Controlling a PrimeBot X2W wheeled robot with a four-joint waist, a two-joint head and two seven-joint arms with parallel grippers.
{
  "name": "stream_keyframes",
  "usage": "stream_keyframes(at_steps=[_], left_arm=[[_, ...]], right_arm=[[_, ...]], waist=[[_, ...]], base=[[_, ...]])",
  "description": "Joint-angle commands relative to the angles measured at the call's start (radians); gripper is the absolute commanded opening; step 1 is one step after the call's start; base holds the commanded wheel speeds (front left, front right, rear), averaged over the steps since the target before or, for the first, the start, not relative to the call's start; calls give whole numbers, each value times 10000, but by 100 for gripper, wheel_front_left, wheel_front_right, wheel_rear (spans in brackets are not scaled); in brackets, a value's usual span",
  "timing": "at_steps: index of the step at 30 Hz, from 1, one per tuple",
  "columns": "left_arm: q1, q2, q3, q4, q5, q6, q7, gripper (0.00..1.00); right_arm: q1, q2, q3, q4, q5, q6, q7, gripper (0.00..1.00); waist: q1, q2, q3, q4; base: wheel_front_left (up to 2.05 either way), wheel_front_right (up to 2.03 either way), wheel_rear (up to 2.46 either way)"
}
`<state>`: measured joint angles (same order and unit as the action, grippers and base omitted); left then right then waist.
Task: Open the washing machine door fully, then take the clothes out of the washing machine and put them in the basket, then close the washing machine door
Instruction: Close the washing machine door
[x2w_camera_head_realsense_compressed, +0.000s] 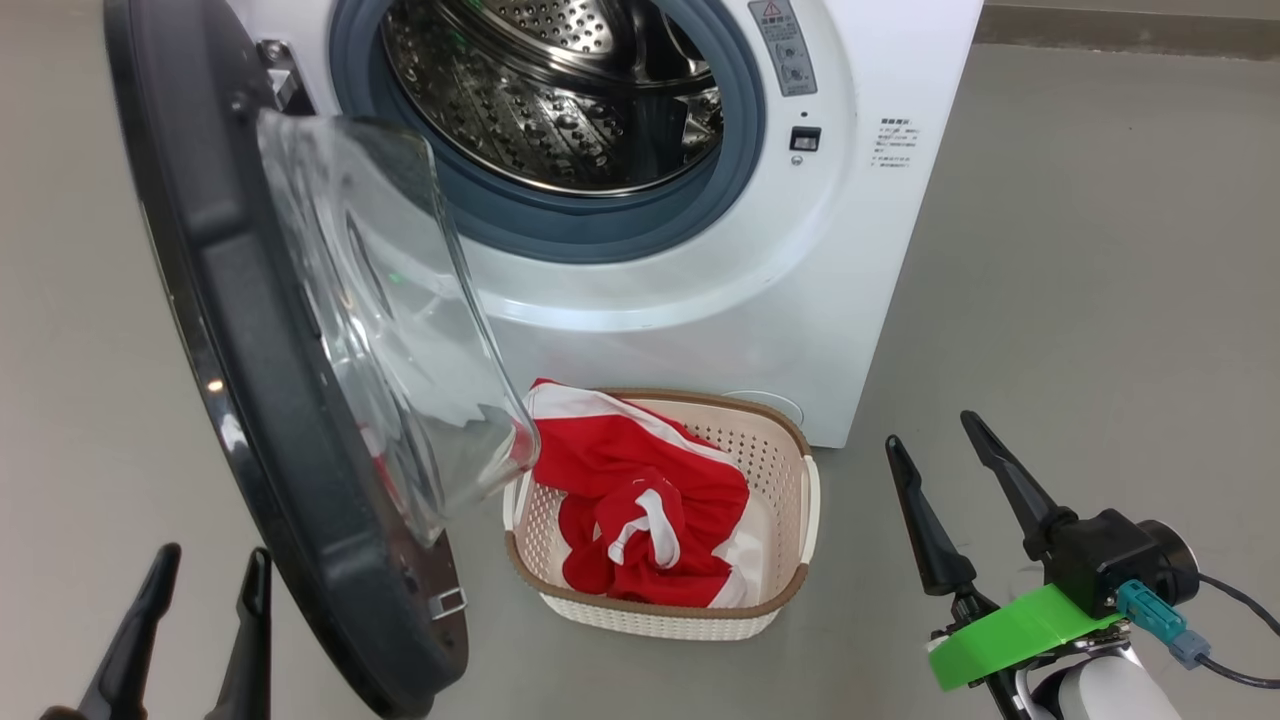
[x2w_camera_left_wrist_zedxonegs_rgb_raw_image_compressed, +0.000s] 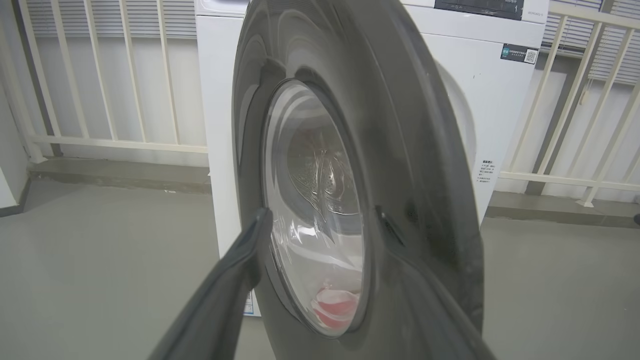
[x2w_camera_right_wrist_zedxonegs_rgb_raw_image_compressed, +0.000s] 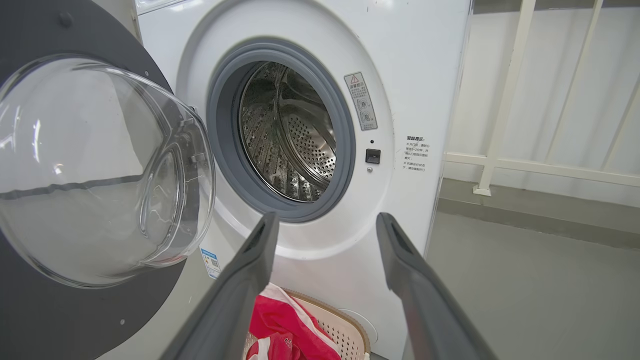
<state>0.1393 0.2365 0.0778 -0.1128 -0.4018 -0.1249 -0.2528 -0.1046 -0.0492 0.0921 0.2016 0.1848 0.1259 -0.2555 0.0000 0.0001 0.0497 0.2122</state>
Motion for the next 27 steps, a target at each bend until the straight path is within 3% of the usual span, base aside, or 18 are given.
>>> stream_keyframes(at_steps=[1,2,3,4,9,14,19,27], left_arm=[[-246,147,374,-168,-1,-57,-89,92],[-272,178,309,-132,-47,-57,-89,48],[-310,237,246,-104,-59,-57,-89,20],[-364,282,200,-83,-91,-57,-89,0],[-784,403,169,-12,-703,-57,-89,0],[-1293,327,501,76,-2305,-57,-56,0],[-1933,164,930,-21,-5165,-57,675,0],[-2966,123,1623,37,-9613,-31,3014,0]], right_arm=[[-156,-10,197,-278,62,48,-63,100],[-160,-10,200,-273,67,48,-63,100],[-164,-10,200,-269,68,48,-63,100],[-169,-10,200,-267,71,48,-63,100],[-195,-10,205,-255,69,48,-63,100],[-234,-10,216,-246,49,48,-63,100],[-248,-10,189,-228,35,48,-63,100],[-325,-10,236,-208,8,48,-63,100]], waist=[[0,-1,10,1],[0,-1,16,1],[0,-1,22,3],[0,-1,30,4],[0,-1,60,10],[0,-1,105,-23],[0,-1,161,-48],[0,-1,299,-123]], base=[[0,0,0],[0,0,0],[0,0,0],[0,0,0],[0,0,0],[0,0,0],[0,0,0],[0,0,0]])
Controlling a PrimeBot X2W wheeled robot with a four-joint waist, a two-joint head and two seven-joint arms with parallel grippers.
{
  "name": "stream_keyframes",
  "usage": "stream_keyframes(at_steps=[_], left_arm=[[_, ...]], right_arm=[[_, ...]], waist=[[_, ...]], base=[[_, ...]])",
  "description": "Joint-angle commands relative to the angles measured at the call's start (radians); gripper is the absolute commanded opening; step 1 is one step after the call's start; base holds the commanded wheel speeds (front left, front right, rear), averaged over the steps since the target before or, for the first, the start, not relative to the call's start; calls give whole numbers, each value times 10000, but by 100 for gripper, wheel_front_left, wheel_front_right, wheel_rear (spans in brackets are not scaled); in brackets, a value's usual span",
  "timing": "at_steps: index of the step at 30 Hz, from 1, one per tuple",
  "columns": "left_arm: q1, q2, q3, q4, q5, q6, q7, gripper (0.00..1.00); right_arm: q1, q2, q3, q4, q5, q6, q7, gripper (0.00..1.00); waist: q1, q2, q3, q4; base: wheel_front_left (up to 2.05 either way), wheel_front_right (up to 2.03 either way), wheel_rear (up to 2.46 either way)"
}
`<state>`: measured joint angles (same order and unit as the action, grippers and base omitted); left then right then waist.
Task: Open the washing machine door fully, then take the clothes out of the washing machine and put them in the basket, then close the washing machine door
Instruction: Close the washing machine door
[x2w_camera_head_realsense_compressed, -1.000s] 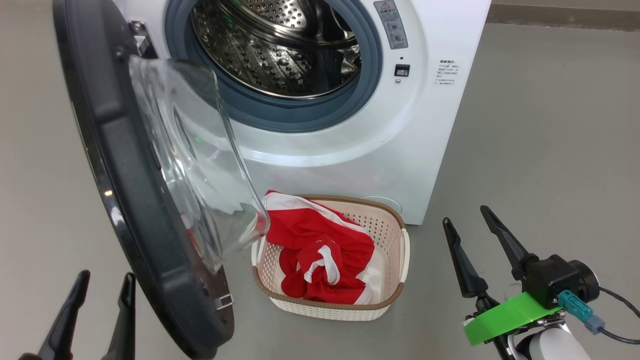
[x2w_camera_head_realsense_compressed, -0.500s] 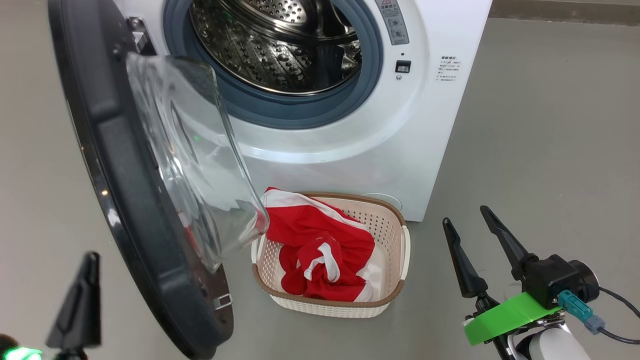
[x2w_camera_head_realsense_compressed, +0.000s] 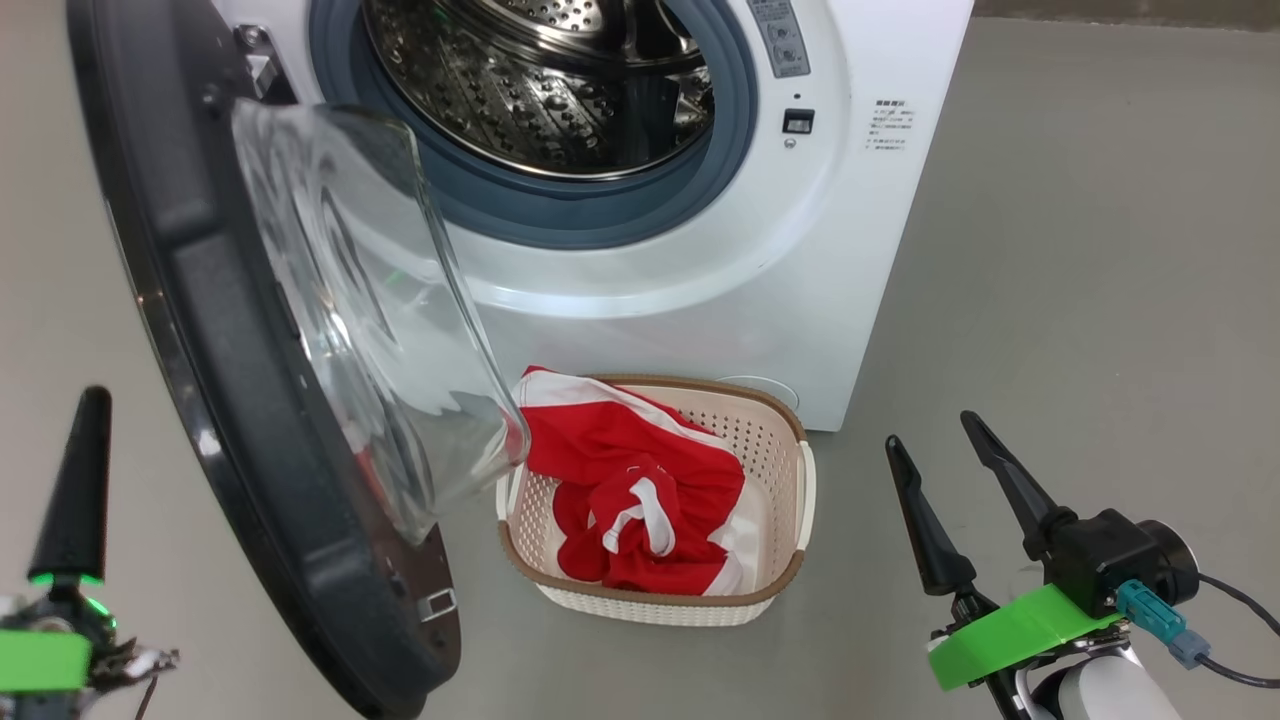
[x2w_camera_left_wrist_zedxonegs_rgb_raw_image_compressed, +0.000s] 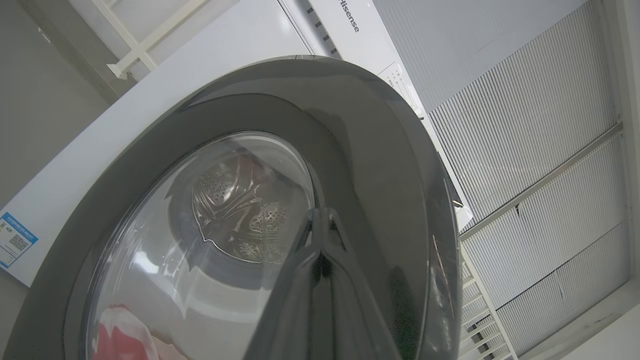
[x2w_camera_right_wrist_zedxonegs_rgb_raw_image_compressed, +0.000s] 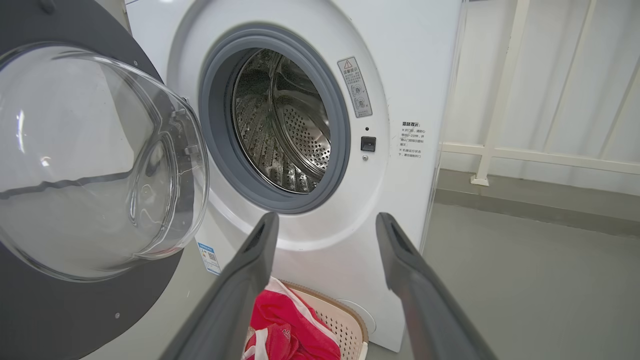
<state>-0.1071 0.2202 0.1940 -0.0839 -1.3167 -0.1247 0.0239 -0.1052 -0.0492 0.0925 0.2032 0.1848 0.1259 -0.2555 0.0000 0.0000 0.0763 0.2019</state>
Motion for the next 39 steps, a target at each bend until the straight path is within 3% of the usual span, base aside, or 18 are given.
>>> stream_keyframes(at_steps=[1,4,5,10,15,20,39], left_arm=[[-604,252,518,-303,-970,36,518,0],[-809,197,640,-478,-2298,452,1307,0],[-809,197,640,-478,-2298,452,1307,0],[-959,95,887,-802,-4065,1464,2292,0],[-921,121,1082,-1284,-5106,2223,2927,0],[-809,202,1071,-1690,-5290,2496,3171,0],[-975,-9,387,-2240,-4970,2818,3251,0]], right_arm=[[-327,-10,231,-225,5,48,-63,100],[-332,-10,217,-236,-1,48,-63,100],[-332,-10,217,-236,-1,48,-63,100],[-372,-10,280,-228,47,48,-63,100],[-430,-10,308,-236,83,48,-63,100],[-497,-10,293,-243,96,48,-63,100],[-800,-10,298,-328,266,48,-63,100]], waist=[[0,0,55,-28],[0,0,126,-33],[0,0,126,-33],[0,0,204,-93],[0,0,298,-174],[0,0,425,-266],[0,0,968,-1192]], base=[[0,0,0],[0,0,0],[0,0,0],[0,0,0],[0,0,0],[0,0,0],[0,0,0]])
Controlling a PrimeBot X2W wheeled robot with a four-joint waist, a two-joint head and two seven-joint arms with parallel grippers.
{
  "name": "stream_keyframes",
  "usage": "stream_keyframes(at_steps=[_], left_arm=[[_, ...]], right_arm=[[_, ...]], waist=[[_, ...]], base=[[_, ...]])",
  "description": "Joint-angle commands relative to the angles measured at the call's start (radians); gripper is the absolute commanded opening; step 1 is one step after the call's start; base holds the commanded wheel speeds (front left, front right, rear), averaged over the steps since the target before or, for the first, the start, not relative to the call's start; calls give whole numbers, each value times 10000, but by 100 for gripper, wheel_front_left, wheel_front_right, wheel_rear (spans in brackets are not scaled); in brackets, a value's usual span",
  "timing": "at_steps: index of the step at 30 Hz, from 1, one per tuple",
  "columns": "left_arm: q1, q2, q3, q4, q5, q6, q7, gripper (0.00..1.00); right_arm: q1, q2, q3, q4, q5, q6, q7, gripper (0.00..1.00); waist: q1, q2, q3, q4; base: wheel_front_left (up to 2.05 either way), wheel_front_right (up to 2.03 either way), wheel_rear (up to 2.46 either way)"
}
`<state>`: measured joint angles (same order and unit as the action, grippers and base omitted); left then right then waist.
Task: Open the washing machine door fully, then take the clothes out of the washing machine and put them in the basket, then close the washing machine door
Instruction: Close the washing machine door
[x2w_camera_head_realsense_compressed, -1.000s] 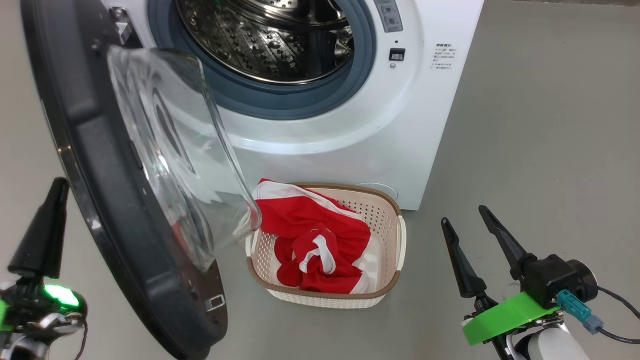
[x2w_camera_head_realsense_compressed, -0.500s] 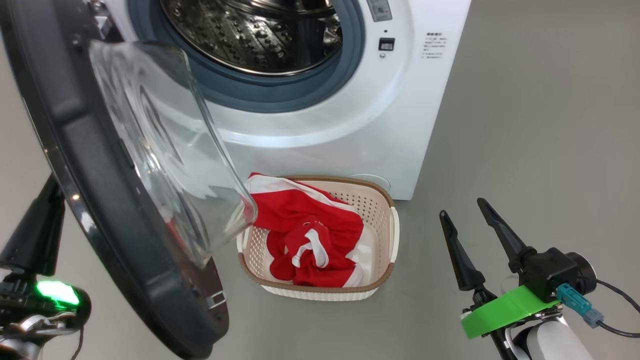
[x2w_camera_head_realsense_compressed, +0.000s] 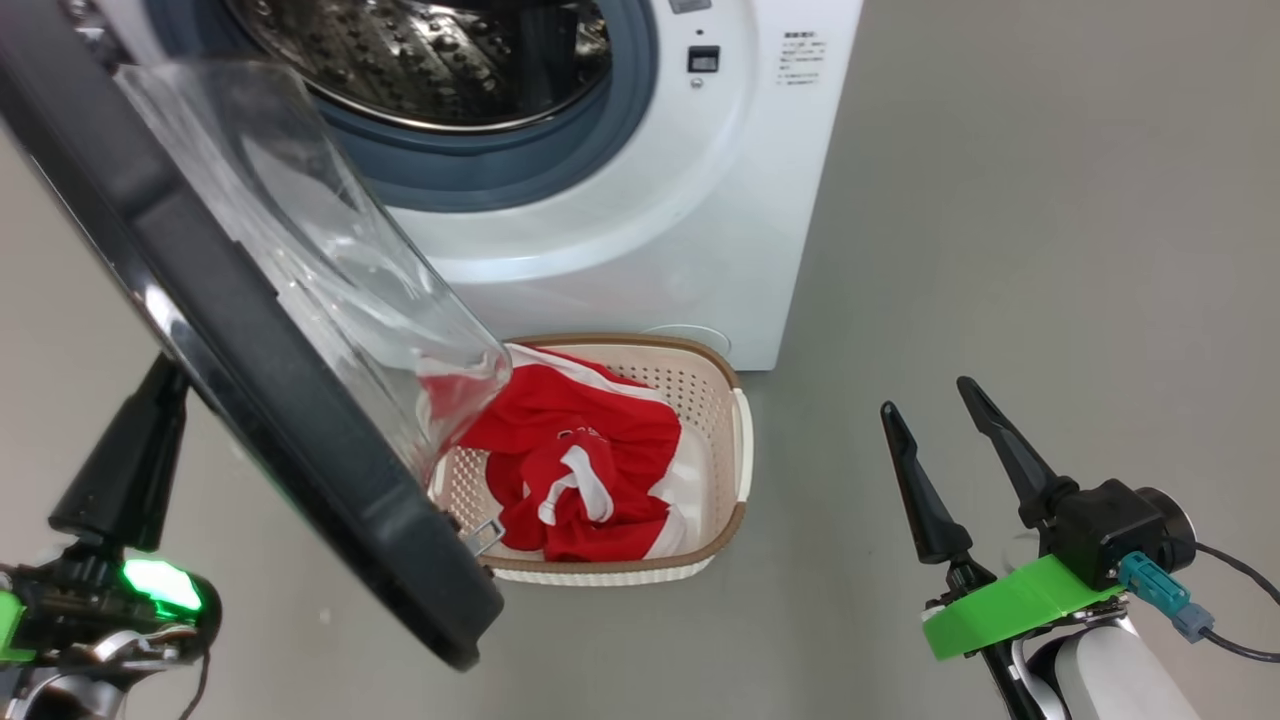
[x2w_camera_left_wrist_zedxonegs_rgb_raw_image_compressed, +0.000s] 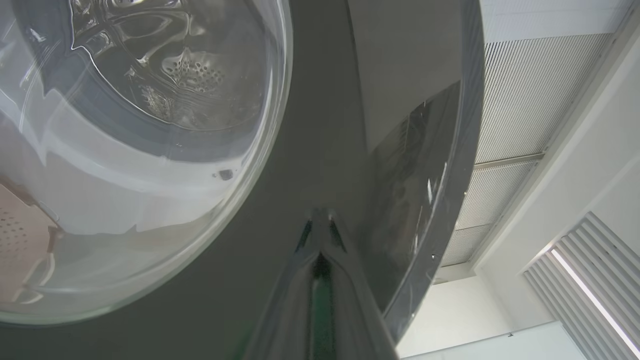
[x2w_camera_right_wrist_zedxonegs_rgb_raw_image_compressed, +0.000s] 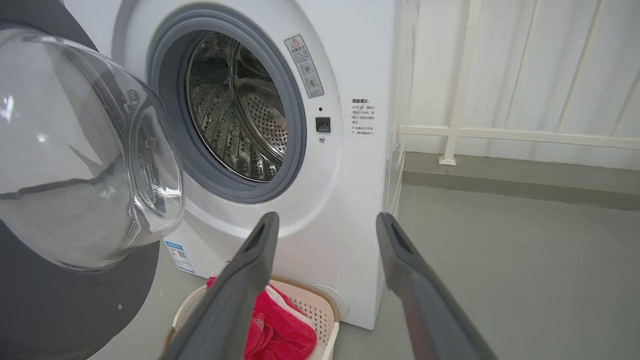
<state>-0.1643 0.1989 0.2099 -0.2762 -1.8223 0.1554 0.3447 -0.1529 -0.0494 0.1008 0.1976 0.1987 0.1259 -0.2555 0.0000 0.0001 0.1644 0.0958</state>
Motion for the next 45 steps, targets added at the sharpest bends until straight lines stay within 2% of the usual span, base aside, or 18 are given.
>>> stream_keyframes(at_steps=[1,17,45], left_arm=[[-431,168,195,-319,99,13,26,0],[-1026,-54,-220,-100,460,-103,-146,0],[-3459,-660,-953,1577,1645,-114,-1328,0]], right_arm=[[-338,-8,211,-277,136,48,-63,100],[-441,-8,122,-326,154,48,-63,100],[-652,-8,66,-465,13,48,-63,100]], waist=[[0,-1,112,-186],[0,-1,388,-832],[0,-1,1079,-1807]], base=[[0,0,0],[0,0,0],[0,0,0]])
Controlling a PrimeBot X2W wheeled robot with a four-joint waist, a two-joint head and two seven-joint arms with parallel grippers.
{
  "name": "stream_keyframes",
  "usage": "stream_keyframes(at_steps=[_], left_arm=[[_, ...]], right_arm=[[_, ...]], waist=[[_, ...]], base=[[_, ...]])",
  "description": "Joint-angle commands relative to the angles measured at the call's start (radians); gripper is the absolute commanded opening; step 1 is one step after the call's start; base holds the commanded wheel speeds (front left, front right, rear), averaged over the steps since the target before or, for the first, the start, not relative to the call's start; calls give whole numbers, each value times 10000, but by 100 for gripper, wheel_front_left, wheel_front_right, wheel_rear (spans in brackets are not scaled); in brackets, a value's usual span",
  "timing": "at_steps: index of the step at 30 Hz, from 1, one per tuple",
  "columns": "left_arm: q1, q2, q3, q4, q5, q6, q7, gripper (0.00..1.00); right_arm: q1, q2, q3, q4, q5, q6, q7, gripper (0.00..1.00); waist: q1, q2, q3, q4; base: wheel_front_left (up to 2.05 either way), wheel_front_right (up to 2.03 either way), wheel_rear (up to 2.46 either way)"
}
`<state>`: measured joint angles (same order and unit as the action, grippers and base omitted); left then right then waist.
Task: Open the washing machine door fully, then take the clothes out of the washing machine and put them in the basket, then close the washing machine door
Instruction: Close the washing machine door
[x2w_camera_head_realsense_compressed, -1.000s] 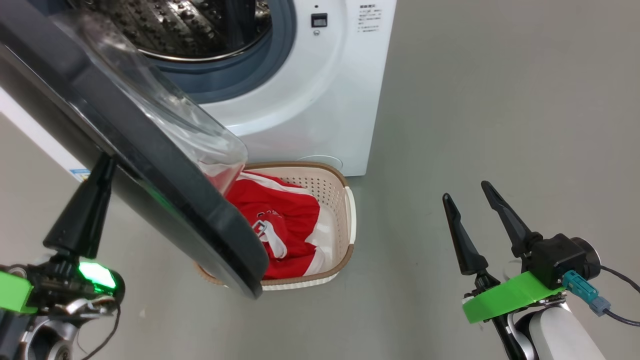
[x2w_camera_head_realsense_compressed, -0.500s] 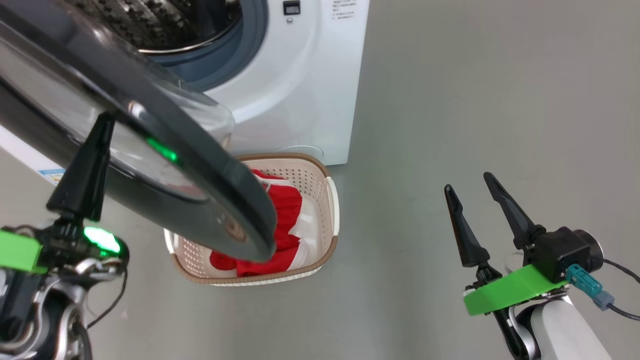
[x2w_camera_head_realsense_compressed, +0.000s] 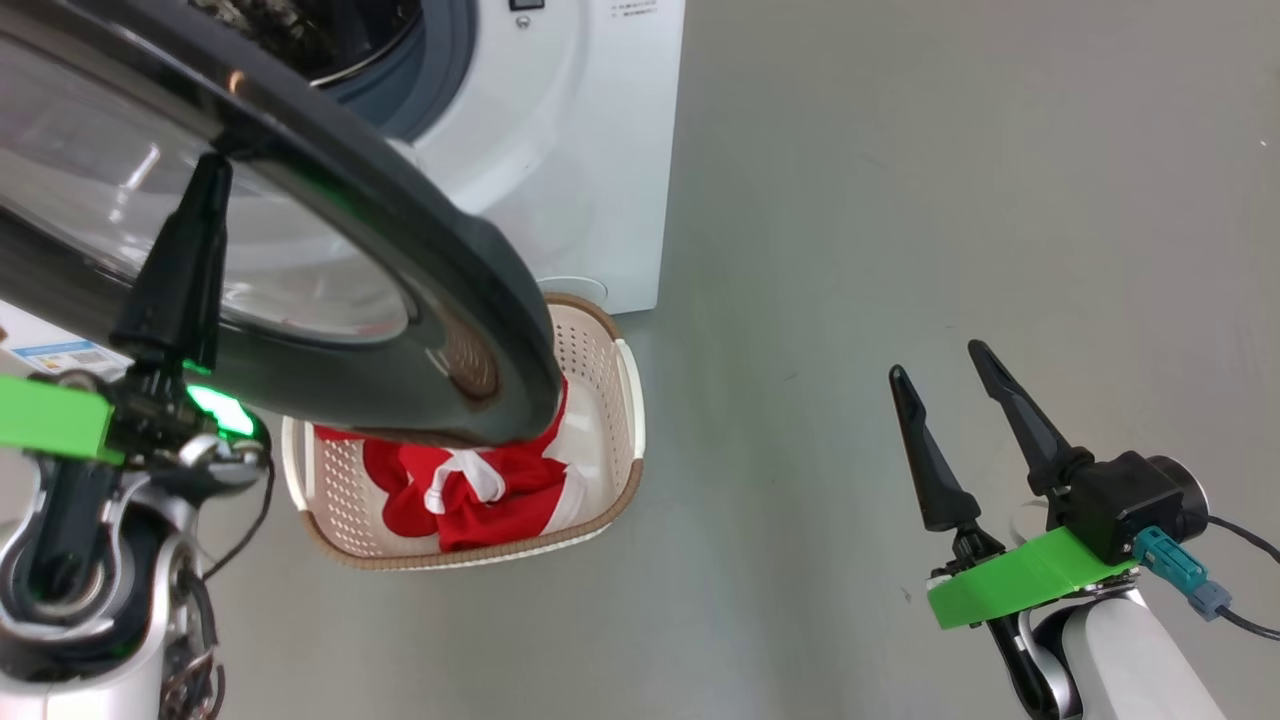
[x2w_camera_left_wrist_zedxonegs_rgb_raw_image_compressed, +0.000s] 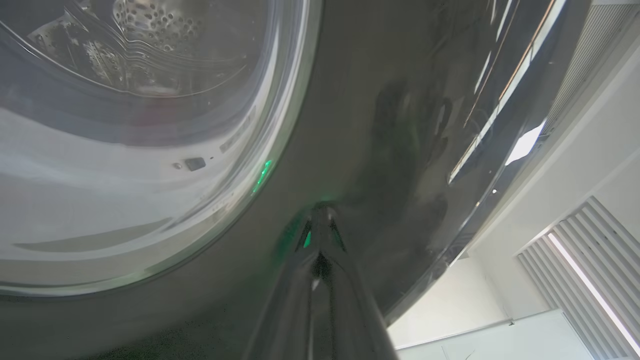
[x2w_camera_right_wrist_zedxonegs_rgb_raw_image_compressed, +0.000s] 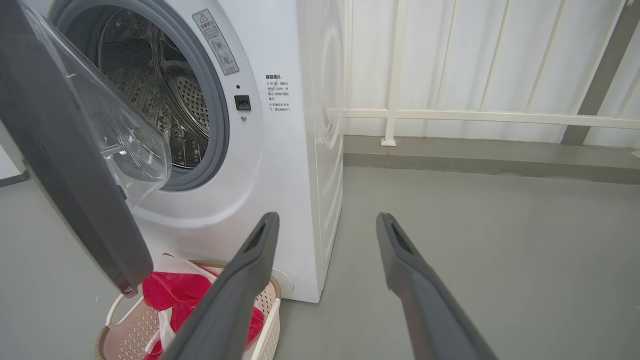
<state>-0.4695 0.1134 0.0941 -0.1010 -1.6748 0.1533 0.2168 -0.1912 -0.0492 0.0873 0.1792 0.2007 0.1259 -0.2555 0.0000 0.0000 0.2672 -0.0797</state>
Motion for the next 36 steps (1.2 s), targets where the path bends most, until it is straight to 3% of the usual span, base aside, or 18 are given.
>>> stream_keyframes(at_steps=[1,22,36], left_arm=[[-499,175,200,-99,190,-113,-89,0],[-2230,-65,163,1304,560,-535,-773,0],[-3194,172,263,2275,751,-985,-864,0]], right_arm=[[-274,-10,200,-285,-18,48,-63,100],[-336,-10,272,-372,-142,48,-63,100],[-449,-10,209,-522,-107,48,-63,100]], waist=[[0,0,68,-70],[0,0,600,-515],[0,0,1071,-874]], base=[[0,0,0],[0,0,0],[0,0,0]])
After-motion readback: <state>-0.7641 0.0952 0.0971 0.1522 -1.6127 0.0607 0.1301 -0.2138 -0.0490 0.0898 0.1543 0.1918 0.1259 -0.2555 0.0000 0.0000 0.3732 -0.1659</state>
